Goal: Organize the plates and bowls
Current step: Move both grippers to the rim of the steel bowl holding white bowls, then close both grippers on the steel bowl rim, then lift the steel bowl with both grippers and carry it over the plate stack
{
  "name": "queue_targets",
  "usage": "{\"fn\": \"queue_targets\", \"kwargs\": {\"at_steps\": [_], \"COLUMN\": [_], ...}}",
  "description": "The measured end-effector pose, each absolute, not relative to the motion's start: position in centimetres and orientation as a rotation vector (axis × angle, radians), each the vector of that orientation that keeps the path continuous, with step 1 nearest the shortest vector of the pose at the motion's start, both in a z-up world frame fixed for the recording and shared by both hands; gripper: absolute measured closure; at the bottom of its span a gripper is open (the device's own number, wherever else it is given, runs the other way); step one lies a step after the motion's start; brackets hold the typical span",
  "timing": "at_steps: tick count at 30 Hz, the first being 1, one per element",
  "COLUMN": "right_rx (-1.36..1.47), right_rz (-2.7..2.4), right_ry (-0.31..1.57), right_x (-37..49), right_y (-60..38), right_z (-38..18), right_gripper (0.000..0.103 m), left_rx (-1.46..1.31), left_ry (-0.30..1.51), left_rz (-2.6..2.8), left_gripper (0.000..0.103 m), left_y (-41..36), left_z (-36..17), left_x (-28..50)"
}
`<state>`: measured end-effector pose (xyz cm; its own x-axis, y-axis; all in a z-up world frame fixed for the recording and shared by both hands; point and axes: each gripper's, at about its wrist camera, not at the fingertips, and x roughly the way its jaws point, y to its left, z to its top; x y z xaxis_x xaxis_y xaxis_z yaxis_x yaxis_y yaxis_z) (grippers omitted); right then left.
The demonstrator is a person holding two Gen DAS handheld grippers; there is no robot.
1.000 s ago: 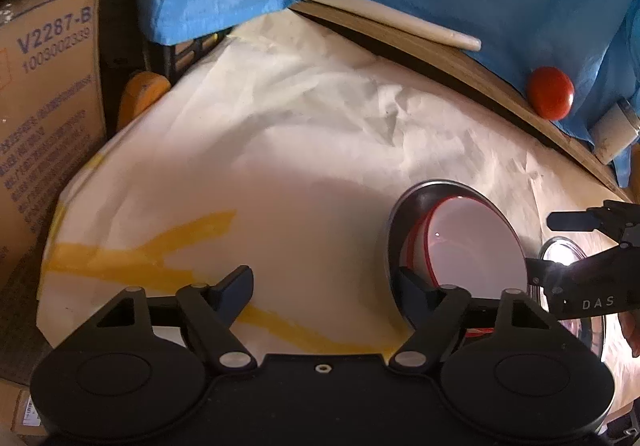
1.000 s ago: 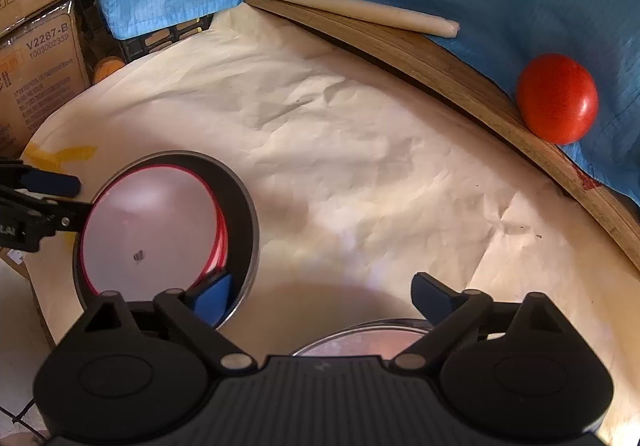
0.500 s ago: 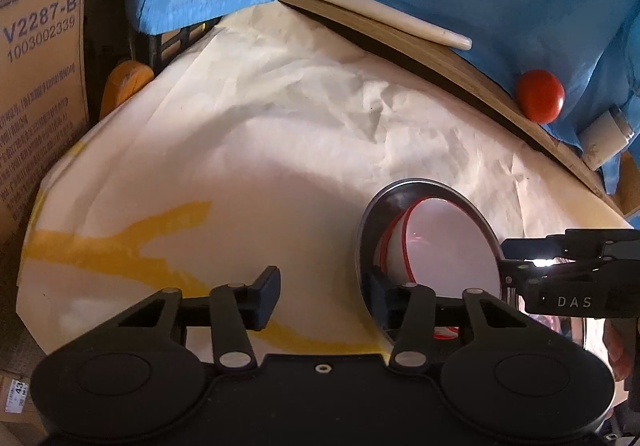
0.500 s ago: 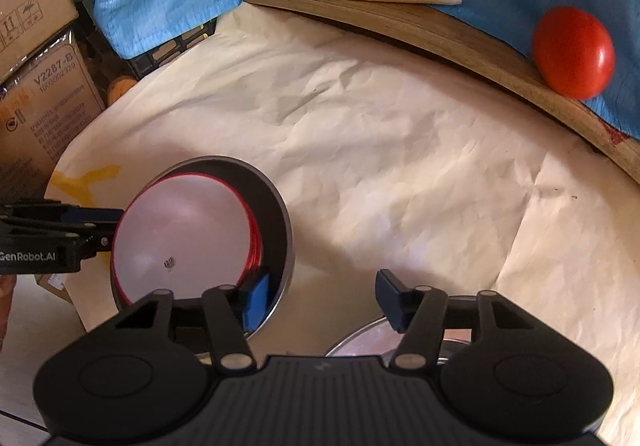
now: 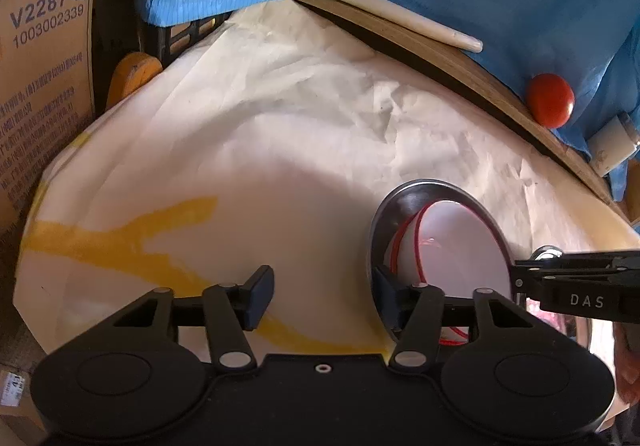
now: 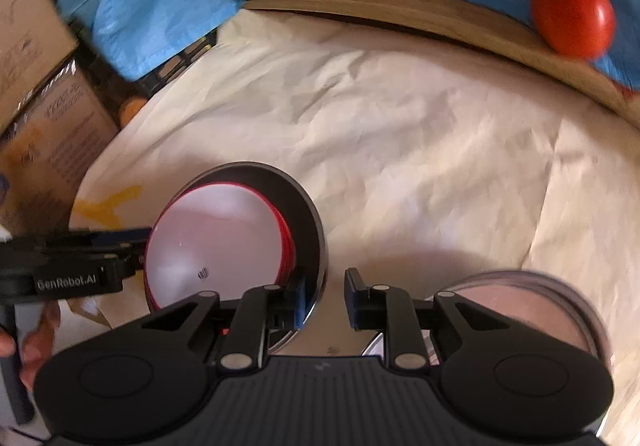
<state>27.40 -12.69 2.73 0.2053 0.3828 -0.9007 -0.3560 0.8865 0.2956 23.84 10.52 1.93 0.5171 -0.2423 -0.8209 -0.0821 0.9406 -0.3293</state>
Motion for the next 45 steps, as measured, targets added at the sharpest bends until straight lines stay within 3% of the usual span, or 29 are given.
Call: {"fn": "queue_targets", "kwargs": {"at_steps": [4,6,9,15,32,45], "right_rx": [0.120,0.155,0.159,0.206,0.336,0.383], "right_rz": [0.491,0.478,0.480,0.467,0.428,0.438], "right_ry": [1.314,1.332,1.339,1.352,1.365,1.294], "right_x": [27.8,28.0,28.0,27.6,27.5,26.4], "right_y": [-13.5,-13.8,-13.8,-13.9,-15.2,-18.5], "right_z": [2.4,2.3,2.4,2.4,2.4,4.7], "right_gripper": [0.079,0.079,0.079,0.090,0.090,0.089], "left_rx": [-0.371,-0.369,-0.350,-0.379,-0.471,-0.425], "left_ry": [1.033,1.029,1.016,1.023,1.122,1.077], "left_rz": [-0.120,-0.138,-0.152,-0.139,-0.124,-0.154], "left_gripper": [0.065,0.080,0.093,0.094,0.097,0.097], "left_y": [10.3,10.0,9.1,9.1,9.7,7.1], "left_z": [2.1,2.3,2.6,2.6,2.6,5.4], "left_x": [23.9,23.9,23.7,23.9,24.5,23.6]}}
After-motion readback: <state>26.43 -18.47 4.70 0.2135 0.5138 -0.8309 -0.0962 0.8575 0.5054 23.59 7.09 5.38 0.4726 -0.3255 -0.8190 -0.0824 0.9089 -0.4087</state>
